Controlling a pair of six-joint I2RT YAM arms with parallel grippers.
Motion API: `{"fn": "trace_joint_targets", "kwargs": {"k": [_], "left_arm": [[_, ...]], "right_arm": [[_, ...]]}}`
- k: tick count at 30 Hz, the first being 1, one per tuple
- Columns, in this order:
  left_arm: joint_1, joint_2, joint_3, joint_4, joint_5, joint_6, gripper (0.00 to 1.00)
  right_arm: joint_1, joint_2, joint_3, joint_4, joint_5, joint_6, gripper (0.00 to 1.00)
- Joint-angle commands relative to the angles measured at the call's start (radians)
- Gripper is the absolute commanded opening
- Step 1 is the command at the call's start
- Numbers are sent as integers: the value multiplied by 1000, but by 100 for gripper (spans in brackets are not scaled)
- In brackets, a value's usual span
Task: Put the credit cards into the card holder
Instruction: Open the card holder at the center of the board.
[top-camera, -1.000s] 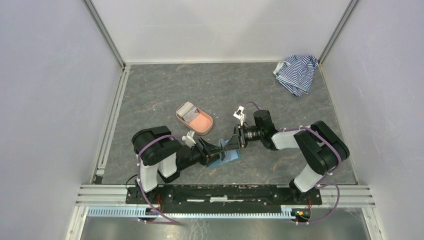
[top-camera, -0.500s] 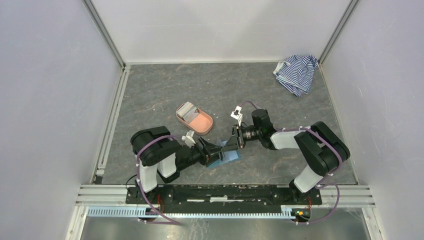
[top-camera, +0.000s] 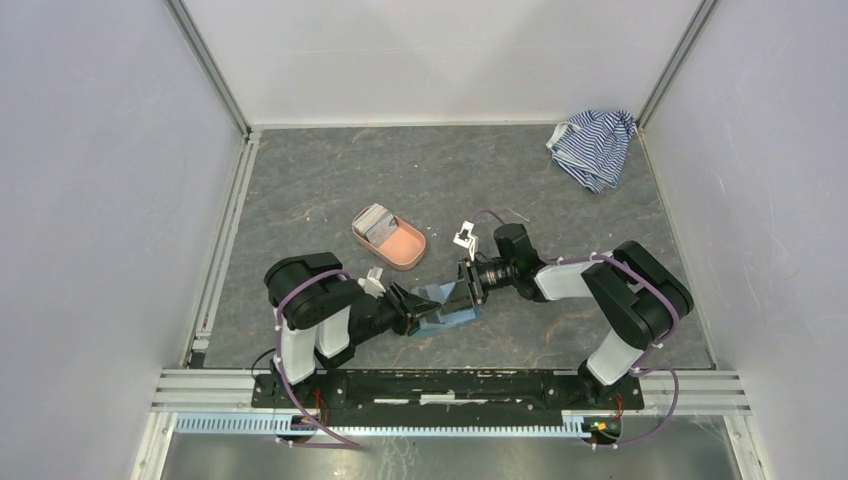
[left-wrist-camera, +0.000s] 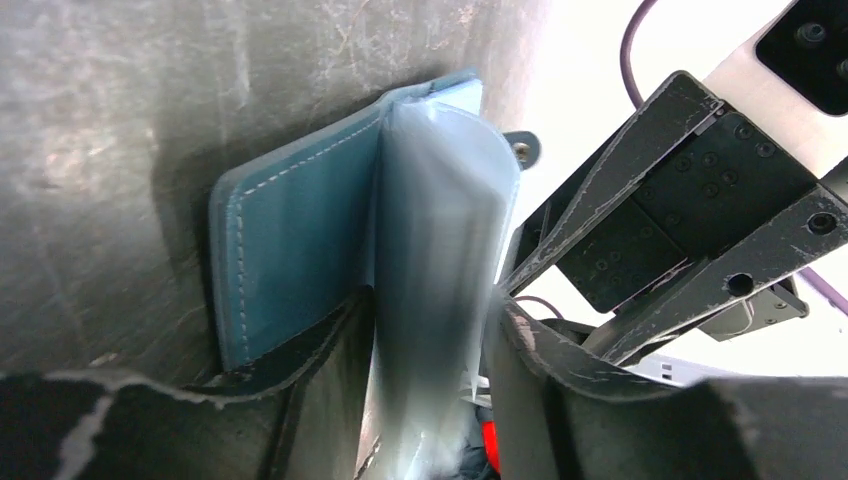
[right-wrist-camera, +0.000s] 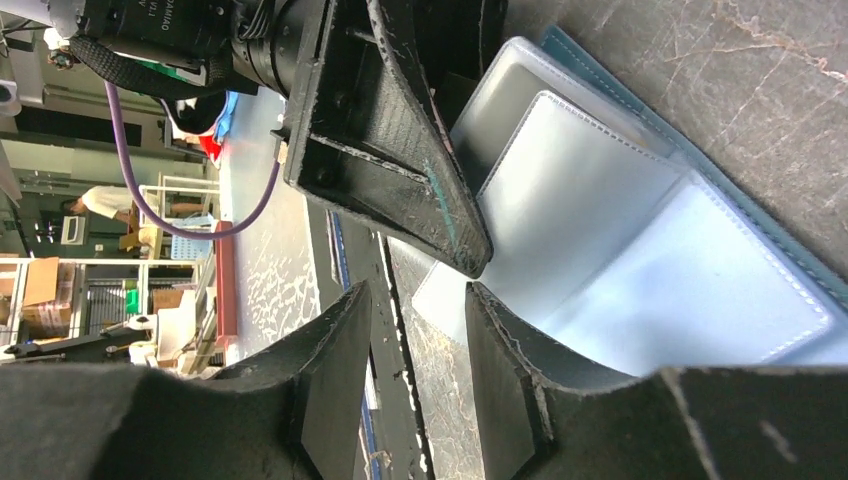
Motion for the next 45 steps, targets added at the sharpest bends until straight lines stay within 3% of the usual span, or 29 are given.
{"fn": "trace_joint_targets", "kwargs": {"k": [1, 4, 11, 15, 25, 29, 39, 45], "left_arm": [[5, 39, -43, 191, -21, 21, 50], [6, 39, -45, 192, -20, 23, 48], [8, 24, -39, 191, -2, 40, 62], [10, 17, -39, 193, 4, 44, 63], [11, 31, -27, 192, 18, 36, 63], [12, 10, -23, 192, 24, 45, 68], [14, -13, -20, 191, 17, 50, 73], [21, -46, -48, 192, 0, 65, 73]], "right_arm": [[-1, 1, 29, 7, -9, -33, 46], [-11, -7, 36, -12, -2, -55, 47], [-20, -37, 87, -199, 121, -257, 48], [-7, -46, 104, -247, 155, -337, 51], [53, -168, 122, -329, 213, -588, 85], [74, -189, 117, -338, 193, -631, 91], [188, -187, 132, -355, 540, -609, 89], [189, -193, 136, -367, 642, -597, 75]]}}
